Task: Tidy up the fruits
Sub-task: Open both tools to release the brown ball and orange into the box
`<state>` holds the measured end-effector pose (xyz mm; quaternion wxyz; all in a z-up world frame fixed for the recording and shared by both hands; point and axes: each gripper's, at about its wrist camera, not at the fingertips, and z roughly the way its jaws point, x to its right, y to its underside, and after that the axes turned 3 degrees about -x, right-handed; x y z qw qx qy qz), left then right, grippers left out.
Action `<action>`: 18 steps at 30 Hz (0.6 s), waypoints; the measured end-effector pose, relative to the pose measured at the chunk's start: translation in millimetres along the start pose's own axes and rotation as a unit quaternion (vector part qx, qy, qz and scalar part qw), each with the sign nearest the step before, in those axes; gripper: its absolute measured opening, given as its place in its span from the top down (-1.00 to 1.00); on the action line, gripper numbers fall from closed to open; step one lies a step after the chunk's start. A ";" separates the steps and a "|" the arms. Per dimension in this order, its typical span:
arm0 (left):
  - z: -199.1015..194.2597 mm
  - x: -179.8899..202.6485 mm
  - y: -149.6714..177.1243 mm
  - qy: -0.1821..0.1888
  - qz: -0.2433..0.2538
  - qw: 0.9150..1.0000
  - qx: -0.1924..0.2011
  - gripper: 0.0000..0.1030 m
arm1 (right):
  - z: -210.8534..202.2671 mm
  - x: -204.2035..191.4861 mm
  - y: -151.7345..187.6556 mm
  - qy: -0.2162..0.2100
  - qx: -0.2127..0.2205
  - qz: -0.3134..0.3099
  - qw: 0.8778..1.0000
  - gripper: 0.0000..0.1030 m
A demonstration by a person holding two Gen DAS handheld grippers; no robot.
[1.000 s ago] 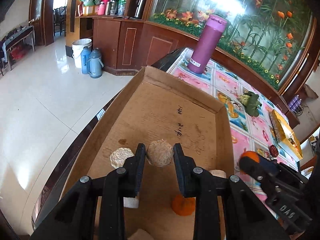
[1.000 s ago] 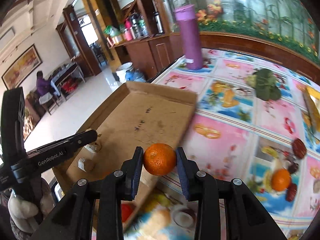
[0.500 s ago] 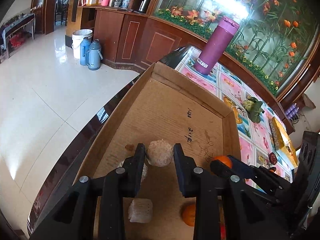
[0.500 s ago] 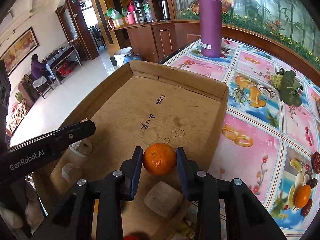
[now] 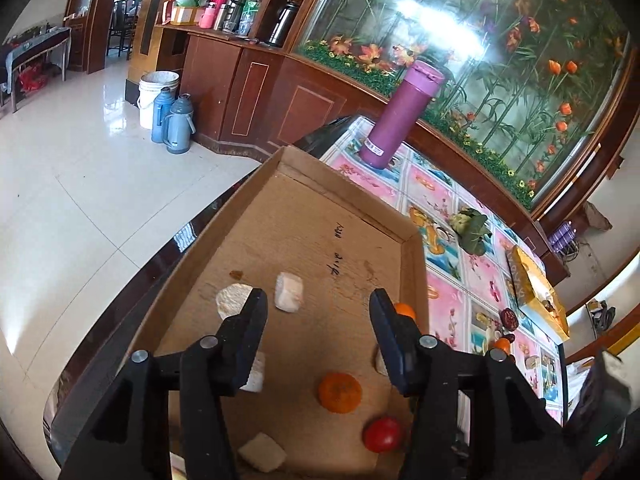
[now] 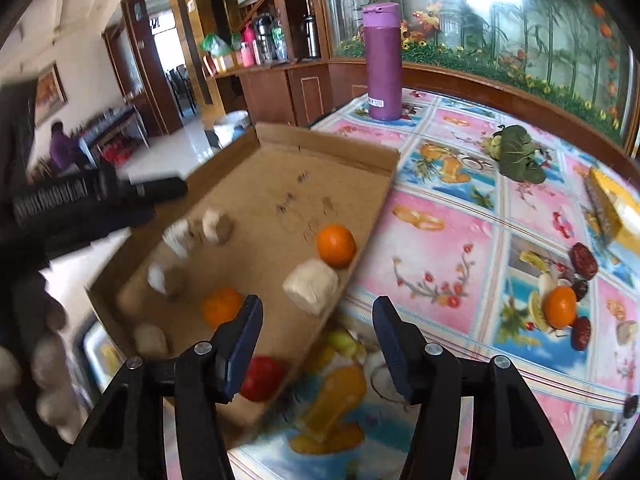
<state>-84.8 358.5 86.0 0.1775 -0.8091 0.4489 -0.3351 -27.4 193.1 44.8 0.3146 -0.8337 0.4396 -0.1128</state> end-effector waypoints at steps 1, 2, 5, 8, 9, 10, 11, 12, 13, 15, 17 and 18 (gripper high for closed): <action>-1.5 3.5 2.0 0.001 0.003 1.000 0.001 -0.01 | 0.7 -2.7 3.4 0.012 -0.003 -0.008 1.000 -0.20; -3.9 7.5 4.1 0.000 0.007 1.000 0.002 -0.01 | 3.5 -5.1 6.1 0.023 -0.010 -0.016 1.000 -0.20; -11.5 15.4 7.4 -0.004 0.015 1.000 0.009 -0.01 | 6.8 -9.4 13.2 0.030 -0.028 -0.030 0.999 -0.20; -20.5 22.0 8.1 -0.016 0.023 0.999 0.022 -0.01 | 0.1 -16.2 20.5 0.047 -0.015 -0.053 0.997 -0.20; -22.8 23.8 8.5 -0.018 0.025 0.999 0.026 -0.01 | -1.4 -18.5 22.3 0.051 -0.014 -0.060 0.997 -0.20; -25.1 26.6 8.7 -0.021 0.029 0.999 0.030 -0.01 | -2.0 -20.8 24.5 0.056 -0.013 -0.065 0.996 -0.20; -27.3 30.0 9.2 -0.024 0.033 0.999 0.034 -0.01 | -3.2 -22.1 26.2 0.059 -0.013 -0.068 0.996 -0.20; -29.2 33.6 9.9 -0.028 0.038 0.998 0.037 -0.01 | -3.5 -22.4 27.7 0.059 -0.014 -0.070 0.996 -0.20; -30.7 36.7 10.5 -0.033 0.043 0.998 0.041 -0.02 | -4.0 -21.3 29.4 0.058 -0.018 -0.069 0.996 -0.20; -33.3 44.0 12.8 -0.045 0.055 0.996 0.048 -0.02 | -3.0 -18.6 31.5 0.054 -0.028 -0.062 0.996 -0.20; -35.9 51.1 15.3 -0.058 0.068 0.994 0.055 -0.02 | -3.7 -14.5 33.0 0.030 -0.036 -0.049 0.998 -0.20; -37.1 55.3 16.5 -0.067 0.075 0.993 0.059 -0.03 | -4.1 -12.9 33.0 0.023 -0.038 -0.043 0.998 -0.21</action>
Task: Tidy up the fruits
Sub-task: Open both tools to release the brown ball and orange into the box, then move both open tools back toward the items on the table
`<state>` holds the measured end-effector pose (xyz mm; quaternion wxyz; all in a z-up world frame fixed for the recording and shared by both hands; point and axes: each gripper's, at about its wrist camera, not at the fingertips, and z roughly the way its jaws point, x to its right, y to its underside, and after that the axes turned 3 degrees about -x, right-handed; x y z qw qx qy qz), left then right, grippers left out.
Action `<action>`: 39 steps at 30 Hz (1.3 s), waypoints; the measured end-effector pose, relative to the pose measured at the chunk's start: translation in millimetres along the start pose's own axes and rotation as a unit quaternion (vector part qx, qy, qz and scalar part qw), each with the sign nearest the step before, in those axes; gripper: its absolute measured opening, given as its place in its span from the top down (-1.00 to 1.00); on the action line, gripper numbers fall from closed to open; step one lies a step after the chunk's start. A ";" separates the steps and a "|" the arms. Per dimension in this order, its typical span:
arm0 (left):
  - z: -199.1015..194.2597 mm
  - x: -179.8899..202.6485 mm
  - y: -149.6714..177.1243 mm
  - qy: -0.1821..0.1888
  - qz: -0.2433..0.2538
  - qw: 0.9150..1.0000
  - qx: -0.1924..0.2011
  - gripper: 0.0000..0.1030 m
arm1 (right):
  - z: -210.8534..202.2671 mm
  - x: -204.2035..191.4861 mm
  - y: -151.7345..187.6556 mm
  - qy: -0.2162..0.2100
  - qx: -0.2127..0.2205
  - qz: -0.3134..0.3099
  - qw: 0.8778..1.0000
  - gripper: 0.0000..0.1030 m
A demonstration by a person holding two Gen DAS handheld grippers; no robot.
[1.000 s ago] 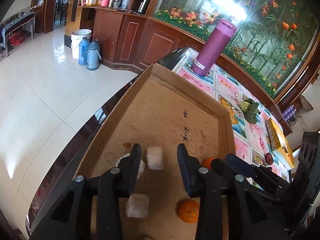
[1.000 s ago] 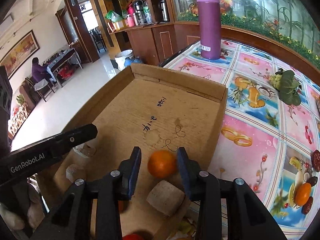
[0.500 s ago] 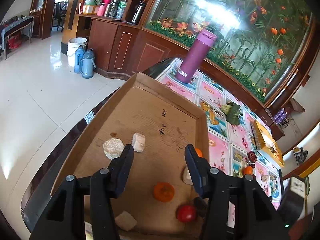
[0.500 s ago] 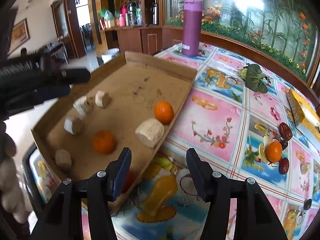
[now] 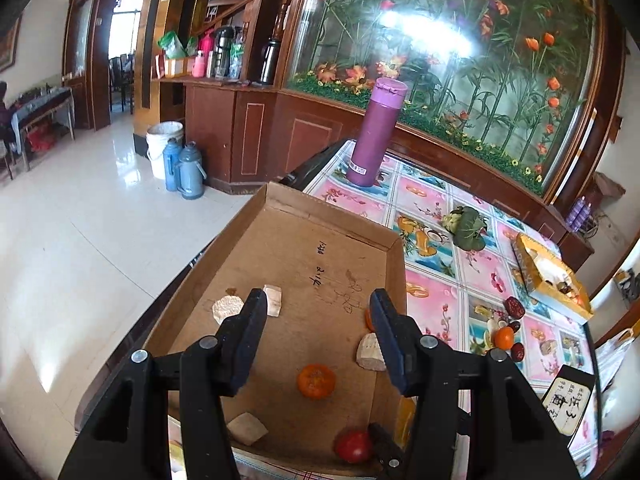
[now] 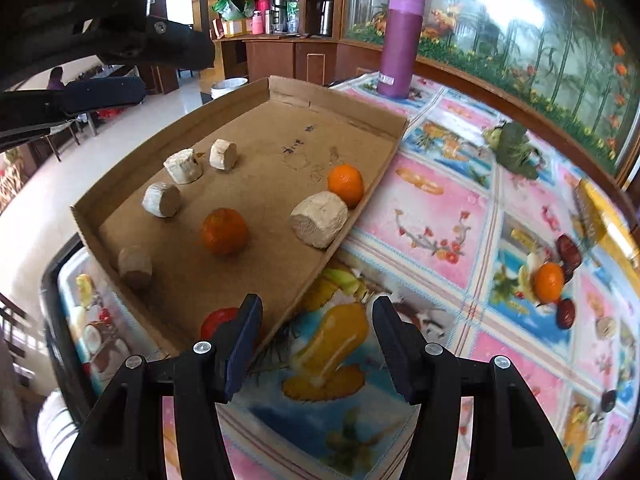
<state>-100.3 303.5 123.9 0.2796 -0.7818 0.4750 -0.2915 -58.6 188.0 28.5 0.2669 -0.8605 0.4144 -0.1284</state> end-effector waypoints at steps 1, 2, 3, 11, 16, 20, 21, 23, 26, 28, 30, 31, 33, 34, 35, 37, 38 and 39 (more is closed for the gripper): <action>-1.3 3.2 0.5 -0.008 0.007 1.000 0.004 -0.06 | -0.4 0.8 0.6 -0.003 -0.002 0.003 1.000 -0.21; -3.6 7.5 0.8 -0.019 0.015 1.000 0.009 -0.07 | -1.3 0.3 1.7 -0.003 -0.003 0.003 1.000 -0.21; -5.7 9.5 0.9 -0.026 0.021 0.999 0.014 -0.12 | -2.3 -0.5 2.9 -0.003 -0.003 0.001 1.000 -0.21; -17.3 33.2 2.6 -0.068 0.067 0.995 0.040 -0.23 | -18.9 19.7 11.1 -0.050 0.014 0.040 0.998 -0.21; -16.5 47.9 6.3 -0.046 0.079 0.995 0.031 -0.23 | -48.6 65.7 19.2 -0.043 0.054 0.091 0.993 -0.22; -12.3 57.8 9.2 -0.027 0.079 0.996 0.018 -0.26 | -81.7 129.2 43.5 0.005 0.087 0.146 0.985 -0.30; -8.6 60.8 10.2 -0.022 0.079 0.997 0.012 -0.28 | -89.1 146.6 50.3 0.020 0.090 0.162 0.983 -0.32; 2.0 69.2 13.0 -0.008 0.080 0.997 -0.008 -0.28 | -101.0 185.8 66.5 0.060 0.087 0.191 0.976 -0.32; 16.9 91.0 17.5 0.024 0.094 0.995 -0.036 -0.28 | -112.2 234.8 88.9 0.124 0.067 0.225 0.964 -0.32; 24.4 106.0 21.4 0.038 0.103 0.993 -0.047 -0.28 | -120.0 260.3 100.0 0.146 0.060 0.244 0.957 -0.32; 35.2 124.1 28.2 0.053 0.114 0.990 -0.061 -0.28 | -126.6 282.0 110.2 0.162 0.059 0.260 0.950 -0.32; 41.0 132.2 32.3 0.059 0.119 0.989 -0.070 -0.27 | -127.9 291.5 114.1 0.163 0.059 0.270 0.947 -0.32; 55.5 148.0 42.8 0.075 0.131 0.984 -0.092 -0.27 | -125.1 304.7 121.4 0.150 0.056 0.287 0.944 -0.32; 63.6 155.3 48.3 0.086 0.136 0.981 -0.105 -0.27 | -122.4 309.5 125.4 0.141 0.053 0.296 0.943 -0.31; 70.5 161.0 52.7 0.096 0.140 0.979 -0.116 -0.27 | -118.5 314.8 128.6 0.129 0.051 0.305 0.942 -0.25; 84.4 172.2 60.1 0.117 0.147 0.973 -0.137 -0.24 | -107.0 320.7 132.6 0.107 0.044 0.314 0.943 -0.07; 92.1 179.1 62.7 0.126 0.152 0.970 -0.144 -0.20 | -101.1 319.9 134.2 0.101 0.041 0.313 0.943 -0.06; 96.8 184.1 64.2 0.128 0.156 0.968 -0.148 -0.10 | -97.2 320.3 134.6 0.098 0.040 0.312 0.944 -0.06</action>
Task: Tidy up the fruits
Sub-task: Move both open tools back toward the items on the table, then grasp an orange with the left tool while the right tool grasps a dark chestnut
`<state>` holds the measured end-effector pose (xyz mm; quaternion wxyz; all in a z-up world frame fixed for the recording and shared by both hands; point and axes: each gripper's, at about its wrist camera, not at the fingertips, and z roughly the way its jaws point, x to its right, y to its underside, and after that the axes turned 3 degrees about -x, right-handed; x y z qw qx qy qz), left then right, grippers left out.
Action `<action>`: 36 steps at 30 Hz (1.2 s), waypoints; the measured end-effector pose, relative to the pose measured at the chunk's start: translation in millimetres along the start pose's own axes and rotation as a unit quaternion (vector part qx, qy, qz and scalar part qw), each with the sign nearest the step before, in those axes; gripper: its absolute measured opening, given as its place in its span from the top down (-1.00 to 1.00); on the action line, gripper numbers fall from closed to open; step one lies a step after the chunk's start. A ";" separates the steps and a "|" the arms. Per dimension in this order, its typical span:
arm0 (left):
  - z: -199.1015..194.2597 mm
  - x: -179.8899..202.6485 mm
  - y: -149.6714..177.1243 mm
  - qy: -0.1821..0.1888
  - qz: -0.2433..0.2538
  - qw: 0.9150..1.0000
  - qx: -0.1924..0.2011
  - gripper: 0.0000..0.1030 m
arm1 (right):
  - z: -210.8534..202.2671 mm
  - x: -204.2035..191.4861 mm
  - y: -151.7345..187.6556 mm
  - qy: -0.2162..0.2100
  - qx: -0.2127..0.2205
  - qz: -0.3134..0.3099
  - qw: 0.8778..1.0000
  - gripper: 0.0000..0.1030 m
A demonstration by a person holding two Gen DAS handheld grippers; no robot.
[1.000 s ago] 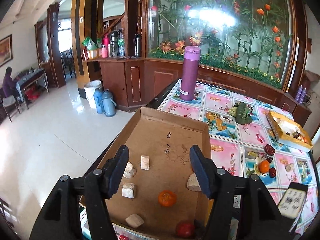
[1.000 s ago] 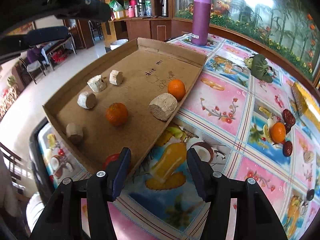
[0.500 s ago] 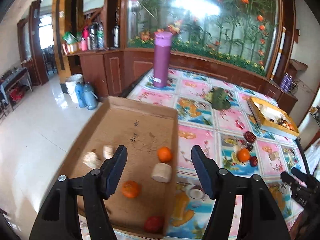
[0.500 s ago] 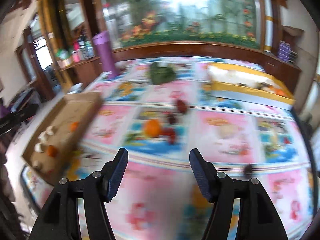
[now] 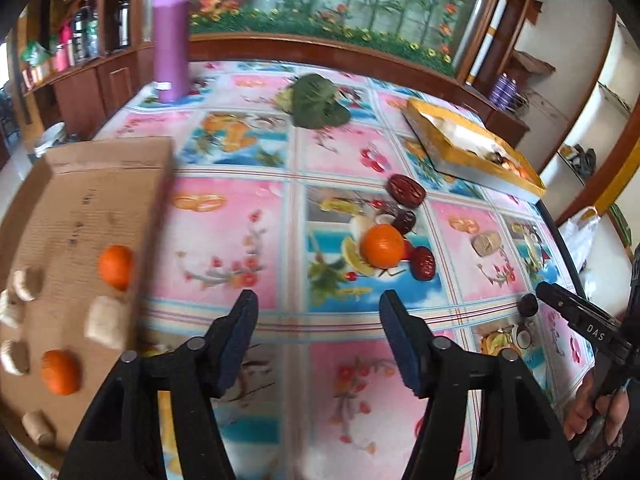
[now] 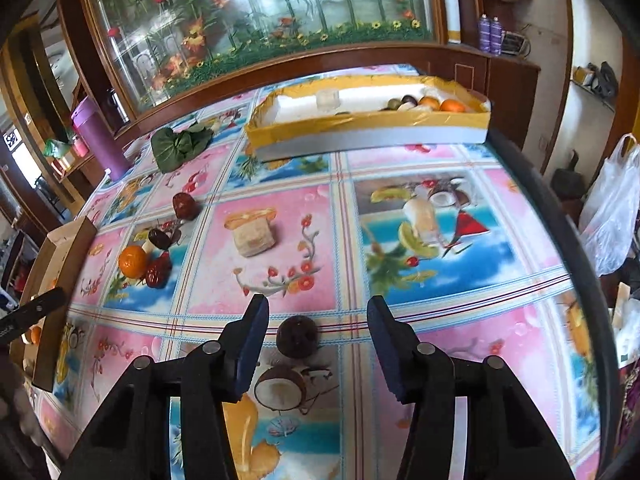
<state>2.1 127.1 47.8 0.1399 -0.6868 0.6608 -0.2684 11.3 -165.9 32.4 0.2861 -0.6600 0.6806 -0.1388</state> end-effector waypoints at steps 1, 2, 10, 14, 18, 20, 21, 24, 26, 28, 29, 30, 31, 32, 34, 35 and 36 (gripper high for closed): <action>7.7 4.7 -2.9 0.002 0.006 1.000 -0.005 -0.05 | 3.3 -2.0 0.6 -0.001 -0.001 -0.002 1.000 -0.06; 13.5 8.7 -5.7 0.006 0.013 1.000 -0.006 -0.05 | 6.9 -3.4 0.9 -0.004 -0.002 -0.004 1.000 -0.06; 58.1 35.9 -32.9 0.014 0.061 0.998 -0.004 -0.03 | 22.7 -3.5 7.7 -0.009 -0.012 -0.014 1.000 -0.05; 73.9 40.7 -35.1 0.018 0.068 0.997 -0.011 -0.03 | 23.3 -11.4 9.9 -0.003 -0.010 -0.032 0.999 0.13; 77.6 42.1 -31.6 0.022 0.085 0.996 0.004 -0.03 | 24.5 -22.6 13.9 0.021 -0.005 -0.059 0.998 0.34; 77.2 41.6 -30.2 0.023 0.088 0.996 0.010 -0.03 | 25.2 -27.9 15.5 0.033 -0.002 -0.073 0.997 0.37; 76.8 40.3 -30.3 0.025 0.085 0.996 0.011 0.02 | 25.5 -29.3 15.9 0.038 -0.002 -0.077 0.996 0.38; 74.7 34.8 -30.4 0.045 0.075 0.996 0.014 0.38 | 25.4 -26.8 15.1 0.038 0.000 -0.072 0.997 0.44; 74.4 33.9 -30.2 0.045 0.071 0.996 0.015 0.38 | 25.3 -25.0 14.5 0.034 0.001 -0.067 0.997 0.45; 73.8 31.4 -30.3 0.045 0.063 0.997 0.017 0.39 | 25.5 -24.8 14.4 0.036 0.001 -0.067 0.997 0.45; 73.8 29.9 -30.1 0.048 0.059 0.997 0.017 0.39 | 25.5 -24.9 14.3 0.037 0.001 -0.068 0.997 0.45; 73.6 28.3 -30.2 0.052 0.054 0.997 0.017 0.39 | 25.3 -24.9 14.1 0.037 0.002 -0.068 0.997 0.46; 73.3 27.5 -30.1 0.051 0.052 0.997 0.018 0.39 | 25.3 -25.0 14.1 0.037 0.002 -0.068 0.997 0.47; 72.9 27.1 -29.7 0.048 0.050 0.997 0.019 0.39 | 25.2 -24.0 13.8 0.036 0.002 -0.066 0.997 0.47; 71.3 27.2 -28.6 0.042 0.051 0.998 0.020 0.39 | 25.2 -24.4 13.2 0.036 0.003 -0.065 0.997 0.49; 68.0 27.8 -27.5 0.031 0.057 0.998 0.024 0.39 | 25.2 -24.3 12.7 0.036 0.003 -0.064 0.997 0.49; 63.1 27.5 -26.9 0.020 0.060 0.998 0.031 0.39 | 24.9 -24.0 12.7 0.036 0.004 -0.063 0.997 0.50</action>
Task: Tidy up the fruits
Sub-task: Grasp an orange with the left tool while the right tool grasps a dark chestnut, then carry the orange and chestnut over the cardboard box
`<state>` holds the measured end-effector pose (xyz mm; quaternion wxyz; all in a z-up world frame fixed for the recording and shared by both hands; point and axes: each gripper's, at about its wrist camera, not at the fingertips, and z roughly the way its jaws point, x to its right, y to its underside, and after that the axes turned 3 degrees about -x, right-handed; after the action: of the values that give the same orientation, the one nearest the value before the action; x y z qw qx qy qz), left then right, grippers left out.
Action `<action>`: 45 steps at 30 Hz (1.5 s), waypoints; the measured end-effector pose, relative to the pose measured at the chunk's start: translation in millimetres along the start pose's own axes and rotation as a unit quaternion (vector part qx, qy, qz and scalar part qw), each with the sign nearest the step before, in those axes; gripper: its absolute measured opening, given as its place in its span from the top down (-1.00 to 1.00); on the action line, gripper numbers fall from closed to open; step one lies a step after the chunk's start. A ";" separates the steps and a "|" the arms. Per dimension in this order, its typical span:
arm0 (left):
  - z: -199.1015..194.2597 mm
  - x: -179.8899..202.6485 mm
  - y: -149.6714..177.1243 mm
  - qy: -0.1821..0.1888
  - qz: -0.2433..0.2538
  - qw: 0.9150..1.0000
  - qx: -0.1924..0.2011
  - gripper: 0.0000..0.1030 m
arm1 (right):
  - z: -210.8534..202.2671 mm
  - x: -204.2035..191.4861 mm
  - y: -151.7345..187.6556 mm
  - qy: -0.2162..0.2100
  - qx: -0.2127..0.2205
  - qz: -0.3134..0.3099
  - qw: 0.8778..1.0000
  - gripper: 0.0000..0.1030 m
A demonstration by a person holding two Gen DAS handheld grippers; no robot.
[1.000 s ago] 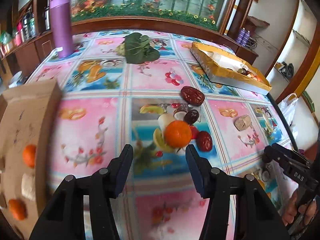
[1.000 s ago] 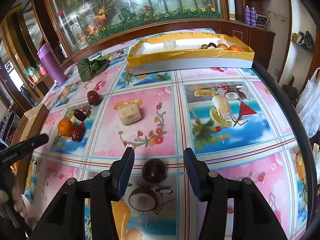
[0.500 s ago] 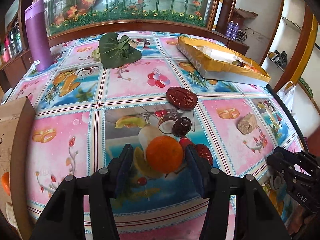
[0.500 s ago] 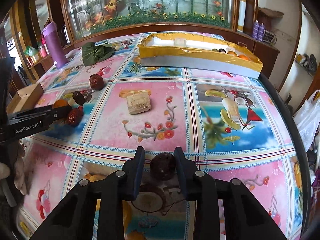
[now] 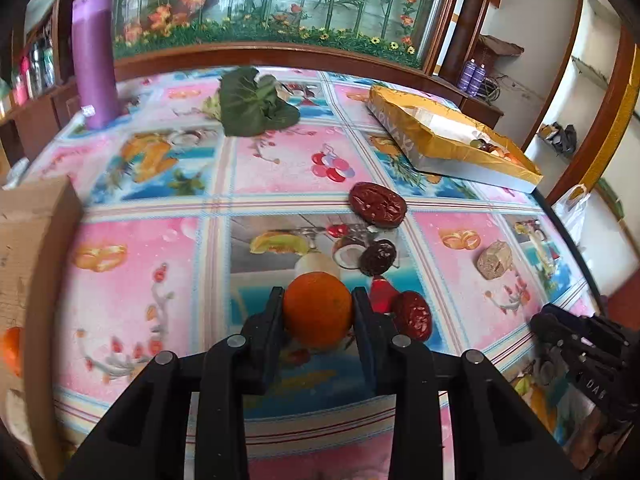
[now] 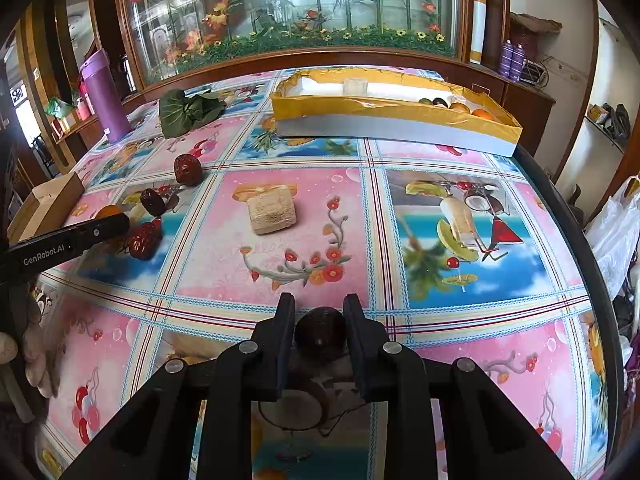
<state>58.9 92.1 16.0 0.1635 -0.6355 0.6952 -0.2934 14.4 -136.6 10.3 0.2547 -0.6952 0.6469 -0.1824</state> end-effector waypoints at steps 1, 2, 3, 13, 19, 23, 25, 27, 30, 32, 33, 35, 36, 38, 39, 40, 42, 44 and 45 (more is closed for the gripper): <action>-9.5 -1.6 0.5 -0.008 -0.002 1.000 0.009 0.39 | -0.4 0.0 0.1 0.000 0.001 0.001 1.000 0.50; -21.9 -4.9 1.6 -0.004 -0.010 1.000 0.020 0.39 | -1.1 0.2 0.3 0.001 0.003 0.002 1.000 0.50; -34.1 -8.3 3.4 0.003 -0.017 0.999 0.029 0.39 | -1.6 0.4 0.3 0.001 0.004 0.003 1.000 0.50; -160.2 -105.3 45.9 -0.128 -0.083 0.984 0.094 0.38 | -20.2 -17.6 -1.3 0.000 0.018 -0.017 1.000 0.58; -194.5 -175.0 76.2 -0.178 -0.161 0.965 0.107 0.38 | -61.2 -77.8 -14.6 -0.046 0.059 -0.069 0.995 0.57; -196.7 -185.1 87.2 -0.181 -0.171 0.963 0.107 0.38 | -71.8 -126.6 -22.1 -0.110 0.057 -0.100 0.987 0.57; -194.7 -187.5 89.5 -0.176 -0.174 0.963 0.105 0.38 | -78.6 -154.8 -24.7 -0.163 0.054 -0.115 0.978 0.57; -191.9 -188.4 90.8 -0.175 -0.173 0.964 0.101 0.38 | -82.7 -178.9 -24.2 -0.199 0.051 -0.127 0.970 0.56; -185.0 -191.3 91.9 -0.171 -0.175 0.965 0.089 0.38 | -84.7 -218.3 -22.7 -0.235 0.042 -0.153 0.959 0.56; -179.7 -194.7 90.8 -0.169 -0.178 0.966 0.078 0.38 | -81.7 -241.7 -18.6 -0.243 0.035 -0.173 0.954 0.56; -177.8 -197.2 90.4 -0.167 -0.179 0.967 0.072 0.38 | -78.8 -253.5 -16.7 -0.246 0.031 -0.183 0.951 0.56; -176.3 -200.5 89.6 -0.165 -0.181 0.967 0.067 0.38 | -73.3 -270.1 -11.6 -0.254 0.023 -0.198 0.946 0.56; -177.5 -200.7 90.0 -0.163 -0.180 0.967 0.070 0.37 | -71.6 -275.9 -9.6 -0.255 0.023 -0.203 0.945 0.56; -180.6 -200.6 90.3 -0.160 -0.177 0.968 0.077 0.37 | -69.2 -282.2 -6.1 -0.251 0.027 -0.210 0.945 0.56; -183.0 -201.0 90.8 -0.158 -0.176 0.968 0.083 0.38 | -68.6 -280.0 -5.2 -0.252 0.027 -0.209 0.945 0.56; -185.1 -200.5 91.3 -0.155 -0.174 0.968 0.091 0.38 | -68.0 -277.9 -4.2 -0.248 0.030 -0.206 0.946 0.56; -187.7 -200.1 91.5 -0.152 -0.175 0.968 0.099 0.38 | -75.5 -269.9 -0.4 -0.225 0.055 -0.209 0.950 0.56; -186.9 -198.9 90.8 -0.146 -0.178 0.968 0.103 0.38 | -83.9 -256.3 3.1 -0.202 0.074 -0.212 0.953 0.56; -186.3 -198.2 90.3 -0.144 -0.179 0.968 0.104 0.38 | -85.4 -246.1 4.1 -0.195 0.076 -0.206 0.956 0.56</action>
<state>-96.5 325.4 75.9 0.2716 -0.7645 0.5052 -0.2942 -62.4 97.4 95.1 0.3849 -0.8140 0.4118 -0.1404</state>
